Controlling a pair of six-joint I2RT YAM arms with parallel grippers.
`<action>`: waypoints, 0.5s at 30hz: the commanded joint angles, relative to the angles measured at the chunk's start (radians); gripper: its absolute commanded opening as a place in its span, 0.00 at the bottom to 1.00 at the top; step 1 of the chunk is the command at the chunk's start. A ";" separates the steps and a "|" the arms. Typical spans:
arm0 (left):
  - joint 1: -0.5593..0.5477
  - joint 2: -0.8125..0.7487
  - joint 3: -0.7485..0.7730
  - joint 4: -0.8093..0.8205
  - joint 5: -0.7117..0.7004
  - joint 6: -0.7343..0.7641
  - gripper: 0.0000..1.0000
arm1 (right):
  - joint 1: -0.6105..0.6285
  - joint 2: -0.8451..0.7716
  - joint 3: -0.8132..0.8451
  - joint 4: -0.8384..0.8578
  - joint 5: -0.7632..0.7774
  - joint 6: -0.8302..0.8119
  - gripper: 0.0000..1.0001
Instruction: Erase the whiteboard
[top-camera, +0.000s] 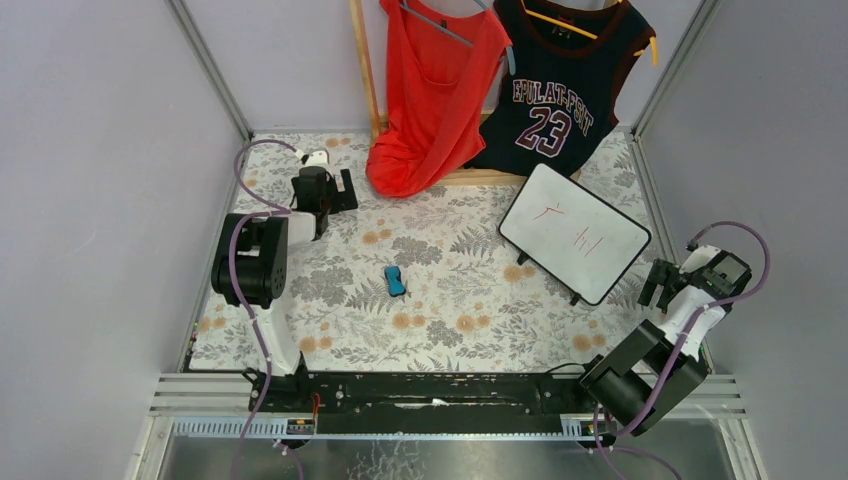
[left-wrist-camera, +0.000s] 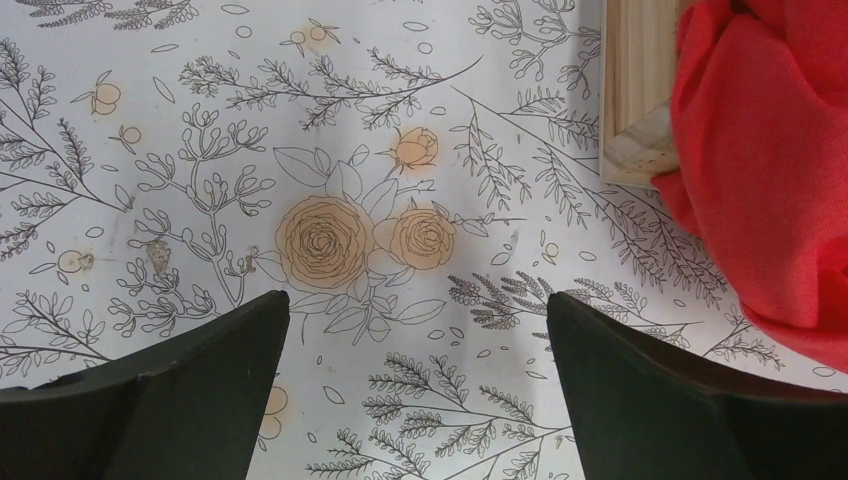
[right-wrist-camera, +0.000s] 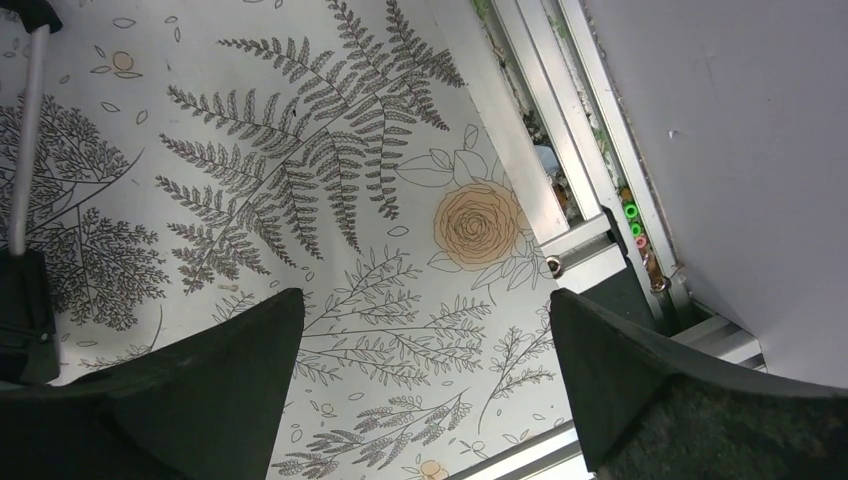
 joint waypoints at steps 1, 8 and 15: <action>0.010 0.018 0.038 -0.003 0.001 -0.006 1.00 | -0.010 -0.030 -0.001 0.035 -0.038 0.011 0.99; 0.010 0.017 0.038 -0.004 0.000 -0.007 1.00 | -0.012 -0.060 -0.008 0.043 -0.038 0.021 0.99; 0.010 0.018 0.039 -0.004 0.001 -0.007 1.00 | -0.042 -0.062 -0.002 0.052 -0.041 0.034 0.99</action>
